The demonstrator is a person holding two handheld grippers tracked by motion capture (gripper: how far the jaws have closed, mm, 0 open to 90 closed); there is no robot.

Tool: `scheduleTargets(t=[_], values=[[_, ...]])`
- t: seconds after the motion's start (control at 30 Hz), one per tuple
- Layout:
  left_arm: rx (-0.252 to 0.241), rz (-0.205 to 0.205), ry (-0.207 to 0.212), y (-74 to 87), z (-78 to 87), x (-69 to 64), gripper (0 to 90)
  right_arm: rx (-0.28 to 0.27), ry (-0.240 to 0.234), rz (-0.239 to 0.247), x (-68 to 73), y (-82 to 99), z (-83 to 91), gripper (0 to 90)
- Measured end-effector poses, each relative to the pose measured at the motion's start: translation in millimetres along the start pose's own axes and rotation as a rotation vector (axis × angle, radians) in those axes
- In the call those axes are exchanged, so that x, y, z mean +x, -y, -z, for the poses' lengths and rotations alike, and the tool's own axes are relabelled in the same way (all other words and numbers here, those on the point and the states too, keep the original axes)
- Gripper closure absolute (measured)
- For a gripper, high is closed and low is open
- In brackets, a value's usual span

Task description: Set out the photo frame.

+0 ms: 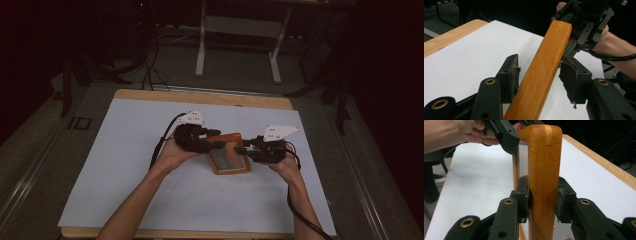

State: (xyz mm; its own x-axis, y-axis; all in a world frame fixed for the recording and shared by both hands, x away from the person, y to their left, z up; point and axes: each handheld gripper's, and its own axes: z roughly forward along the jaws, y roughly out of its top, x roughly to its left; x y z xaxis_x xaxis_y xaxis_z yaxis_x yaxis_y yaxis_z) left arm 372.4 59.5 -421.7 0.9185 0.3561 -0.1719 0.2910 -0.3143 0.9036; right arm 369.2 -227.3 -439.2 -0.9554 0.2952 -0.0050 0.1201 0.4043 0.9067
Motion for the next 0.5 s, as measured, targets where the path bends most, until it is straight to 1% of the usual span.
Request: scheduleTargets(t=[0.07, 0.17, 0.23, 0.27, 0.33, 0.4, 0.5], values=[[-0.005, 0.002, -0.017, 2.2, 1.2, 0.4, 47.9, 0.006, 0.002, 0.0, -0.2, 1.2, 1.8, 68.2], [-0.034, 0.018, -0.02, 10.0, 5.0, 3.1, 44.6, 0.001, 0.007, -0.013, -1.1, 4.6, 4.3, 68.2], [-0.053, 0.032, -0.021, 18.1, 6.9, 5.8, 42.8, -0.006, 0.011, -0.021, -1.4, 7.6, 6.3, 68.2], [-0.054, 0.036, -0.022, 21.1, 7.0, 6.5, 42.7, -0.009, 0.013, -0.025, -1.6, 9.4, 7.4, 68.2], [-0.069, 0.038, -0.024, 31.3, 5.5, 6.9, 43.4, -0.013, 0.018, -0.035, -1.3, 11.3, 8.5, 68.2], [-0.081, 0.027, -0.043, 40.5, 2.2, 5.6, 47.6, -0.02, 0.026, -0.042, -0.4, 13.2, 9.5, 68.1], [-0.058, 0.034, -0.065, 52.6, -7.4, 4.2, 49.5, -0.035, 0.039, -0.054, 1.5, 16.0, 10.3, 68.2]])
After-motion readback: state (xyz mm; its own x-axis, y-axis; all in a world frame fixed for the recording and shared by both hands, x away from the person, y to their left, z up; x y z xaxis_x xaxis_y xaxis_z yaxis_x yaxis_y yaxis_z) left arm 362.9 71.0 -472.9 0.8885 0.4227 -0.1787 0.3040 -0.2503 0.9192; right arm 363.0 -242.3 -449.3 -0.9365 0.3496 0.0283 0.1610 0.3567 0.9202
